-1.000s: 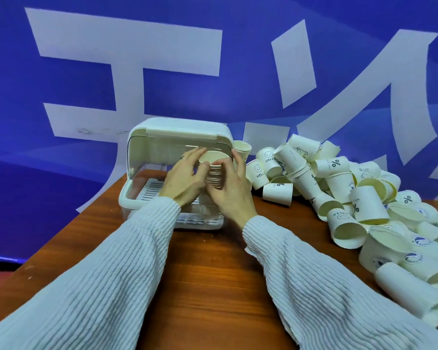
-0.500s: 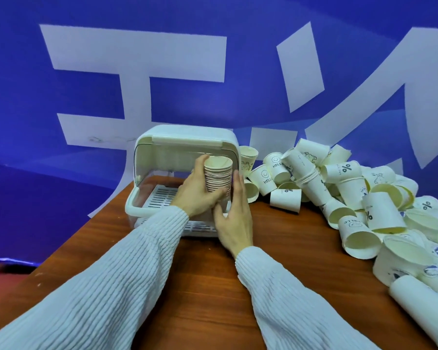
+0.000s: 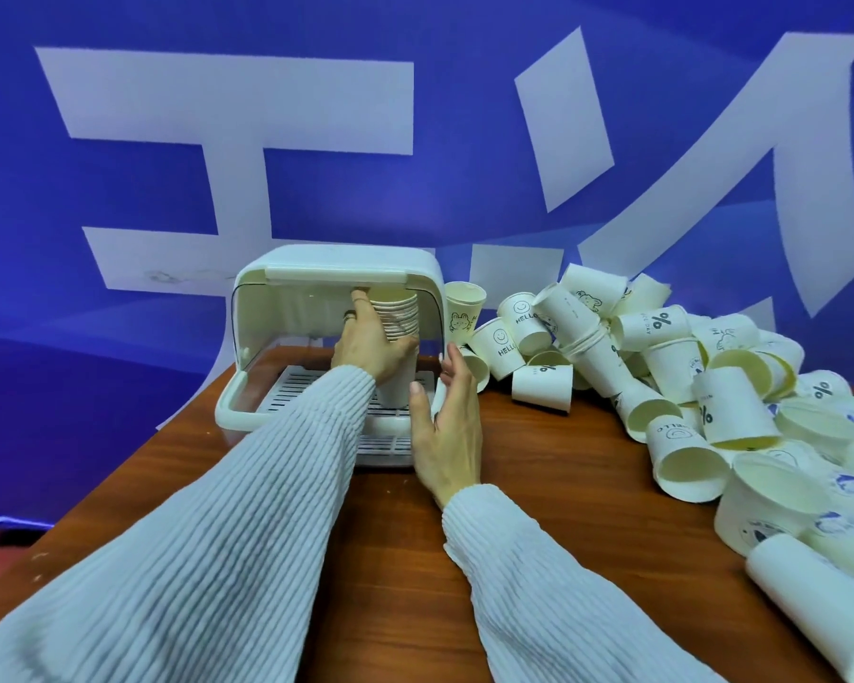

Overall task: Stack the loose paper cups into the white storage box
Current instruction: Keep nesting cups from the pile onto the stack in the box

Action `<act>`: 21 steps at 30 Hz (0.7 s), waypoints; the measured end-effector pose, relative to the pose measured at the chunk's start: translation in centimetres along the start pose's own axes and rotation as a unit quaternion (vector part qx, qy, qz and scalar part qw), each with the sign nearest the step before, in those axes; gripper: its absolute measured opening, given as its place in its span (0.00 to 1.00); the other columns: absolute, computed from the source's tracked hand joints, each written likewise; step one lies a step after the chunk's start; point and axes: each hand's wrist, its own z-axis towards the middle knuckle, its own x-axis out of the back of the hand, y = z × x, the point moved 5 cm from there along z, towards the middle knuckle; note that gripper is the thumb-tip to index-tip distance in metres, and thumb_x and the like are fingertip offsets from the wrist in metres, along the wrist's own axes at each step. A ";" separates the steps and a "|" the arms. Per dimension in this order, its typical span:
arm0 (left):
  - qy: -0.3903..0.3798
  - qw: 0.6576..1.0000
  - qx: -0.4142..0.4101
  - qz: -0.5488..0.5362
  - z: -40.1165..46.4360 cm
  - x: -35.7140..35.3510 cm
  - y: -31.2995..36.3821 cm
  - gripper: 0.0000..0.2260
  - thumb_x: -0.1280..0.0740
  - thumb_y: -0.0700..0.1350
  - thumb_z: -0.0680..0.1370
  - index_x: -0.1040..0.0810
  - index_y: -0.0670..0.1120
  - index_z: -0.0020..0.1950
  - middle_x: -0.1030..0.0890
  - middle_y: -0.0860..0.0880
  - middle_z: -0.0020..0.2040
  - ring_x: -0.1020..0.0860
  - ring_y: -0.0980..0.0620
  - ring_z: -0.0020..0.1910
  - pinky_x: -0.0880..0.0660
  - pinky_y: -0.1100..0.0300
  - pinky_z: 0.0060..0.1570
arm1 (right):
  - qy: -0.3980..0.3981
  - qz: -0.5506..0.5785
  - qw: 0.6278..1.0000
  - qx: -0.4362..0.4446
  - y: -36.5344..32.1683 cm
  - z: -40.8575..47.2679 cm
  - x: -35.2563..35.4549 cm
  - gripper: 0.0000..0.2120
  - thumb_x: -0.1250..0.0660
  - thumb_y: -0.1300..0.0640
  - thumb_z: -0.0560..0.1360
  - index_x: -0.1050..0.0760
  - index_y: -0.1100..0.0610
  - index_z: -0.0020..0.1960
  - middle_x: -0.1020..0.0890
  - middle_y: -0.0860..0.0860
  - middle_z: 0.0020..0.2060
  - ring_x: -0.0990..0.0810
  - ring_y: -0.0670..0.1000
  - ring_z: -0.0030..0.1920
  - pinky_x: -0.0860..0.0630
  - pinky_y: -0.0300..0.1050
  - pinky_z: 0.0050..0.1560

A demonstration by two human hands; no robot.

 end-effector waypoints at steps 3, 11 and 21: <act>-0.019 1.000 -0.003 0.023 0.2 -1.1 0.7 0.49 0.24 0.56 0.73 0.53 0.43 0.80 0.28 0.37 0.70 0.26 0.34 0.67 0.28 0.43 0.67 | 0.001 -0.002 1.000 -0.001 0.0 0.0 0.0 0.32 0.43 0.38 0.79 0.45 0.45 0.81 0.31 0.47 0.75 0.31 0.45 0.73 0.31 0.52 0.73; -0.004 0.999 0.003 0.050 0.4 -2.2 1.7 0.42 0.25 0.57 0.74 0.45 0.42 0.77 0.26 0.38 0.67 0.24 0.35 0.65 0.26 0.41 0.64 | -0.007 -0.017 1.000 0.001 0.1 0.1 0.0 0.32 0.44 0.37 0.79 0.42 0.47 0.80 0.31 0.47 0.75 0.32 0.45 0.74 0.31 0.51 0.73; 0.106 0.989 -0.099 -0.029 -4.8 -0.3 3.5 0.34 0.30 0.48 0.77 0.40 0.43 0.79 0.34 0.39 0.75 0.38 0.38 0.76 0.38 0.43 0.74 | 0.039 -0.005 0.998 -0.048 0.9 0.3 2.4 0.29 0.43 0.41 0.81 0.40 0.47 0.80 0.30 0.49 0.76 0.32 0.49 0.75 0.33 0.56 0.74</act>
